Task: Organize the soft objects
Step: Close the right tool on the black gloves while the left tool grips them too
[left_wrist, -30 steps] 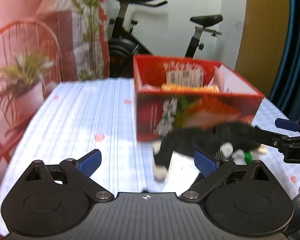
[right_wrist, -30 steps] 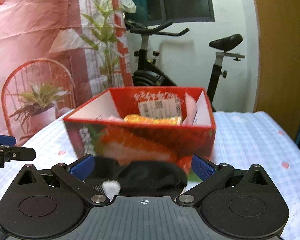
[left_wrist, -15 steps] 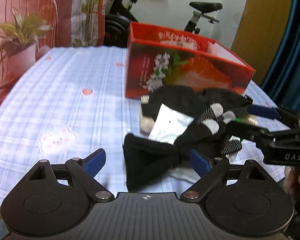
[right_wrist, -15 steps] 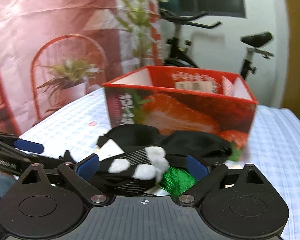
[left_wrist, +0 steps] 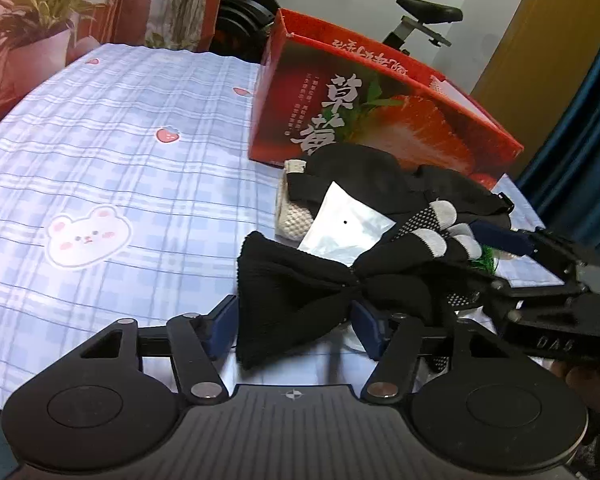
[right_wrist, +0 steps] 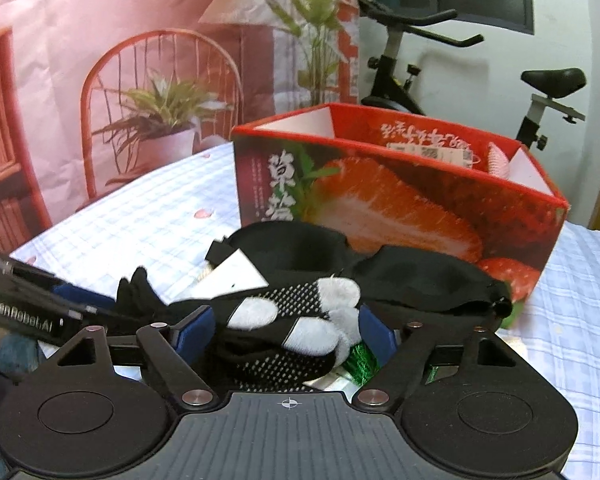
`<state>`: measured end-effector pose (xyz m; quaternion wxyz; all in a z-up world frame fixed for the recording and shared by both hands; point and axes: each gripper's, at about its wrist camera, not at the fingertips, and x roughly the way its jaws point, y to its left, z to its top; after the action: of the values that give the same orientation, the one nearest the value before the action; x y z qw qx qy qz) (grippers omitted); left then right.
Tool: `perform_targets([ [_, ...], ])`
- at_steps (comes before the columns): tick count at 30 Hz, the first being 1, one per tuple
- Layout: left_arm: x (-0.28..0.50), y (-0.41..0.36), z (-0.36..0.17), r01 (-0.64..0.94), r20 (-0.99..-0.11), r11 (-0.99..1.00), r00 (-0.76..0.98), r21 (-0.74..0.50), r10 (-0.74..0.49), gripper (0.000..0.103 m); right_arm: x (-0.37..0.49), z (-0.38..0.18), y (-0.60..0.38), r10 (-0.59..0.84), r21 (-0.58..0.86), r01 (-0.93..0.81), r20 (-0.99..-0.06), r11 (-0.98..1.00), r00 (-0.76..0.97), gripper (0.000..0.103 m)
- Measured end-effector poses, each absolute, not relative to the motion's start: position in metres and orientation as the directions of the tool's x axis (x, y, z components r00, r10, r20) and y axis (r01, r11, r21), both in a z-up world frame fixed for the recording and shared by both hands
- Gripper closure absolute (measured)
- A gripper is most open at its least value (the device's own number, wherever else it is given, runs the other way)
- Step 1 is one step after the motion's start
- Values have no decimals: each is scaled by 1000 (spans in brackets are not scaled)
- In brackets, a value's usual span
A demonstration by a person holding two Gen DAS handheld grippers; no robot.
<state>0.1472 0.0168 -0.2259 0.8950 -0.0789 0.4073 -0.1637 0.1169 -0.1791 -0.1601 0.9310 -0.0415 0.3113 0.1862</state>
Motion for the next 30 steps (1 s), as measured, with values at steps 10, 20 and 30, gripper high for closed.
perform_targets([
  [10,153,20,-231,213,-683,927,628,-309,-372,43,108,-166,-172,303,-37,-405,-603,914,738,23],
  [20,155,20,-233,209,-675,926,636,-314,-373,47,106,-171,-168,287,-102,-436,-617,894,733,39],
  [30,152,14,-227,268,-654,915,640,-303,-404,73,109,-168,-173,337,6,-440,-653,898,679,92],
])
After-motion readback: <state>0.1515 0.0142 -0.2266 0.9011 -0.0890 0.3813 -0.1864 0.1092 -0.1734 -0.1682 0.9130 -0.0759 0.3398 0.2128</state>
